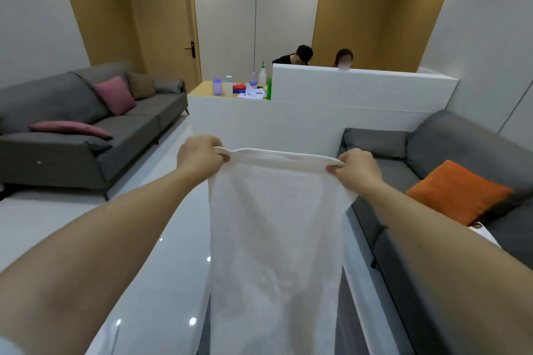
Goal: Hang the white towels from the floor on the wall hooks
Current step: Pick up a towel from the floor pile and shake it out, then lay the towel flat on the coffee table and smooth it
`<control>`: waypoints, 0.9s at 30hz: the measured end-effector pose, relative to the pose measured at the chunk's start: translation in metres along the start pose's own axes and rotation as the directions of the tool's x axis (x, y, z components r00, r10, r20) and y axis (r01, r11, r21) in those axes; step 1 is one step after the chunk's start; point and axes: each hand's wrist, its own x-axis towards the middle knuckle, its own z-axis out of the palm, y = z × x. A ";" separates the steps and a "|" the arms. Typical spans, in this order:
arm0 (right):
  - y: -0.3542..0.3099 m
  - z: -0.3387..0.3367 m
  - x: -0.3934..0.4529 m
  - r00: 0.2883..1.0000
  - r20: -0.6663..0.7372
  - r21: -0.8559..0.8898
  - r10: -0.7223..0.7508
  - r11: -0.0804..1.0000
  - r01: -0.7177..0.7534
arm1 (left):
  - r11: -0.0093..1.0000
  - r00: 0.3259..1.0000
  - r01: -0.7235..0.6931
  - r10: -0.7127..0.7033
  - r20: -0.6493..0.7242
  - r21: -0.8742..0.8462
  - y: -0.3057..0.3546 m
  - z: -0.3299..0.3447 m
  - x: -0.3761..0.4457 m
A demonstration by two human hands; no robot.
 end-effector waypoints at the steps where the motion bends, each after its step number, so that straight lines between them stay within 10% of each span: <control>1: -0.005 -0.001 0.018 0.999 -0.040 -0.008 -0.001 1.000 0.000 | 1.000 1.000 -0.015 0.015 -0.021 0.016 0.000 -0.001 0.018; 12: 0.005 -0.022 0.066 0.975 -0.221 -0.050 -0.004 0.999 -0.007 | 0.995 0.981 -0.095 0.089 -0.175 -0.025 0.033 -0.005 0.075; 27: 0.115 0.121 -0.171 0.986 0.163 0.097 0.028 0.994 -0.044 | 0.971 0.976 0.210 -0.215 0.031 0.115 -0.095 0.079 -0.215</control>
